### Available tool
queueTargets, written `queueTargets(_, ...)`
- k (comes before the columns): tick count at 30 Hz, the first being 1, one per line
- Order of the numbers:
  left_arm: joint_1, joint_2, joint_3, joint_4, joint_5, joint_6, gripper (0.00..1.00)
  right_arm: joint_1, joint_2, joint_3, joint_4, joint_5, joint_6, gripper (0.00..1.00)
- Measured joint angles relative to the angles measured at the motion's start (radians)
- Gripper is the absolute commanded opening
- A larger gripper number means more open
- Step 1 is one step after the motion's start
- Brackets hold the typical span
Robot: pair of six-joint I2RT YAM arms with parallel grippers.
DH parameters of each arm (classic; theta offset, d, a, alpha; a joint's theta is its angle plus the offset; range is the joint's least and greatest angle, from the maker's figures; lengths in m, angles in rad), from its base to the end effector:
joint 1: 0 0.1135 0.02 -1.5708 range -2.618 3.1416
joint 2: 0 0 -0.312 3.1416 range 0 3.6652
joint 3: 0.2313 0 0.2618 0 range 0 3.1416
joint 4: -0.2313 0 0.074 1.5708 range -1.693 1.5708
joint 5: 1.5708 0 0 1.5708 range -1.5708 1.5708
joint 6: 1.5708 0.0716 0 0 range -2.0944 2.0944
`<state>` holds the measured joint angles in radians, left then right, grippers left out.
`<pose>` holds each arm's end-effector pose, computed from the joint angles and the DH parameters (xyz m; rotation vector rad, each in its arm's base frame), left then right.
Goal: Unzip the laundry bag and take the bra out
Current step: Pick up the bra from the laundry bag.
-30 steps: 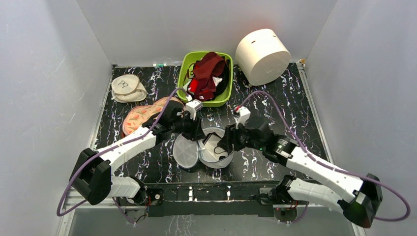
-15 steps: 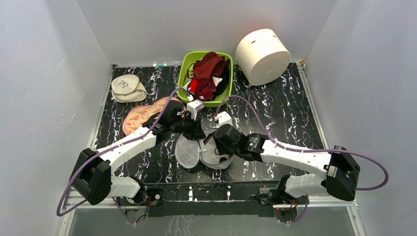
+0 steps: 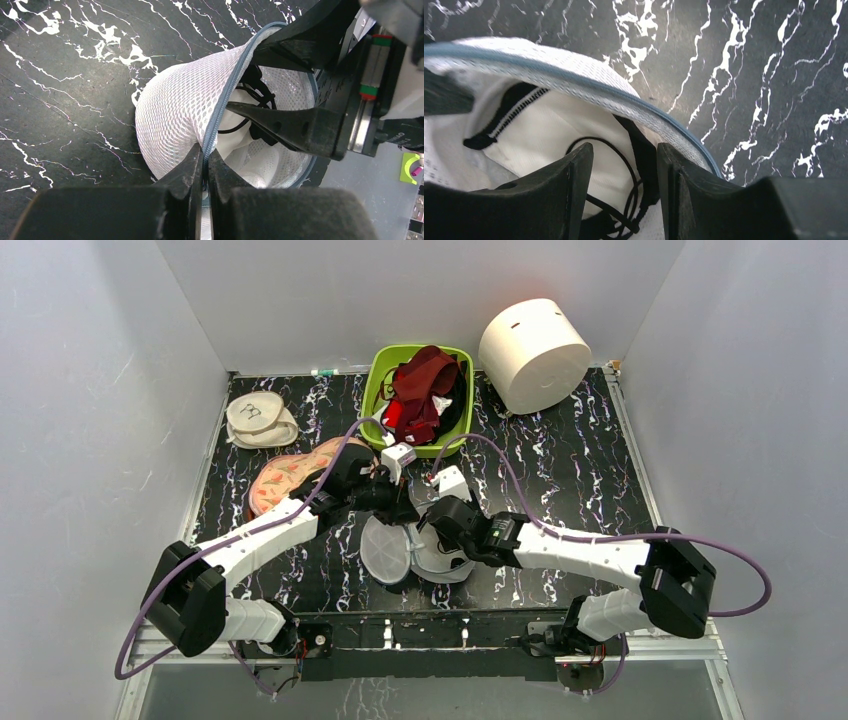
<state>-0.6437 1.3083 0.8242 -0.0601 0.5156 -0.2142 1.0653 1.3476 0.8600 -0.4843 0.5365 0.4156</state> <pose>0.2261 -0.2138 0.2788 0.7858 2.0732 -1.0400 0.1679 0.2278 0.2394 -0.5614 2.2925 0.0126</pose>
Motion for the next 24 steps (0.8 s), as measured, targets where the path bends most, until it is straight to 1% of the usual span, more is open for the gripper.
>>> queueTargets(7, -0.001, 0.0, 0.0, 0.0, 0.002, -0.003, 0.0, 0.001, 0.006, -0.058, 0.186, 0.035, -0.047, 0.48)
queueTargets(14, -0.006, 0.0, 0.0, 0.0, 0.002, -0.003, 0.0, 0.002, 0.07, -0.108, 0.322, 0.114, -0.098, 0.48)
queueTargets(17, -0.009, 0.0, 0.0, 0.0, 0.002, -0.003, 0.0, 0.002, 0.095, -0.137, 0.38, 0.138, -0.122, 0.46)
queueTargets(18, -0.011, 0.0, 0.0, 0.0, 0.001, -0.003, 0.0, 0.002, 0.103, -0.14, 0.389, 0.138, -0.127, 0.43)
queueTargets(22, -0.016, 0.0, 0.0, -0.001, -0.001, -0.003, 0.0, 0.002, 0.156, -0.15, 0.448, 0.143, -0.144, 0.19)
queueTargets(24, -0.018, 0.0, 0.0, -0.001, -0.003, -0.003, 0.0, 0.002, 0.176, -0.15, 0.46, 0.145, -0.143, 0.11)
